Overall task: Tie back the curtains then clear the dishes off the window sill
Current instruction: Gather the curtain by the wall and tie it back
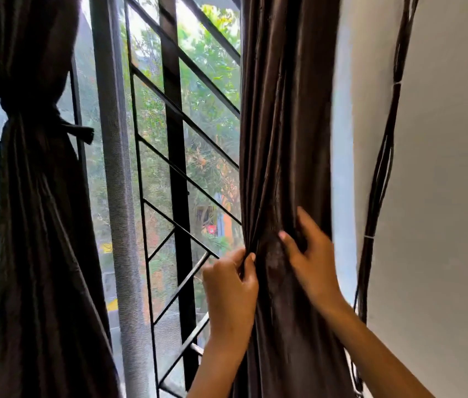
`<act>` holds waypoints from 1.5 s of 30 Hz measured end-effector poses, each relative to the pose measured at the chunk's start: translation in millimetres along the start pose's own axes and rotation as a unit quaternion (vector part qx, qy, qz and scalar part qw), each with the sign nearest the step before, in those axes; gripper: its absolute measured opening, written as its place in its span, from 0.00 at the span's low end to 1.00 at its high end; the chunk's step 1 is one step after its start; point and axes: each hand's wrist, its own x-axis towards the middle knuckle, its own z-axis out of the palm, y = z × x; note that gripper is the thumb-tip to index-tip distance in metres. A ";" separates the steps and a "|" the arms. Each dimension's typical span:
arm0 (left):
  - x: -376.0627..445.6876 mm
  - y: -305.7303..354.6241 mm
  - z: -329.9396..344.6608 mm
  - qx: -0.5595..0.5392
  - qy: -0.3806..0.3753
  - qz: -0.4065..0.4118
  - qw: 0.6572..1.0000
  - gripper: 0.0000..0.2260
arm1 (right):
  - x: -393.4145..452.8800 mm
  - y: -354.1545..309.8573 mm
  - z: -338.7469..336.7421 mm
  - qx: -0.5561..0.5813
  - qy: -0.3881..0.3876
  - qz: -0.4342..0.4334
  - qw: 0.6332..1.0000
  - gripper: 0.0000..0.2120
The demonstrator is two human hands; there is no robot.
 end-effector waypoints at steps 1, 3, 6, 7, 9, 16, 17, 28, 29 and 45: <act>-1.0 3.0 2.3 0.015 0.004 0.006 1.000 0.07 | -7.8 0.9 -0.9 -0.028 0.001 -0.028 0.999 0.25; -3.6 9.8 8.1 0.040 0.014 0.023 0.999 0.07 | -22.9 3.2 -4.9 -0.058 -0.026 -0.047 0.997 0.28; -7.9 15.8 17.8 0.039 0.033 0.029 0.998 0.06 | -40.0 11.1 -10.9 -0.050 -0.076 -0.053 0.994 0.29; -9.6 17.5 21.6 0.030 0.035 0.026 0.999 0.06 | -44.1 13.5 -14.3 -0.041 -0.096 -0.057 0.993 0.29; -13.9 21.8 26.9 0.011 0.038 0.022 0.999 0.07 | -51.7 20.1 -18.7 -0.031 -0.131 -0.074 0.988 0.28; -19.8 37.4 41.6 -0.014 0.018 0.012 1.000 0.09 | -57.2 39.5 -35.1 -0.002 -0.213 -0.068 0.975 0.26; -19.3 37.3 42.2 0.002 0.020 0.014 1.000 0.07 | -53.5 42.7 -39.1 0.015 -0.232 -0.072 0.970 0.26; -21.1 45.4 44.2 0.027 0.049 -0.015 0.998 0.05 | 18.3 42.4 -38.8 0.159 -0.111 0.097 0.976 0.28; -20.9 45.5 44.3 0.049 0.050 -0.014 0.997 0.05 | 11.8 45.2 -37.3 0.097 -0.078 0.045 0.991 0.20; -29.6 68.8 59.9 0.018 -0.002 0.005 1.000 0.07 | -41.1 53.8 -53.4 0.068 -0.226 -0.068 0.969 0.27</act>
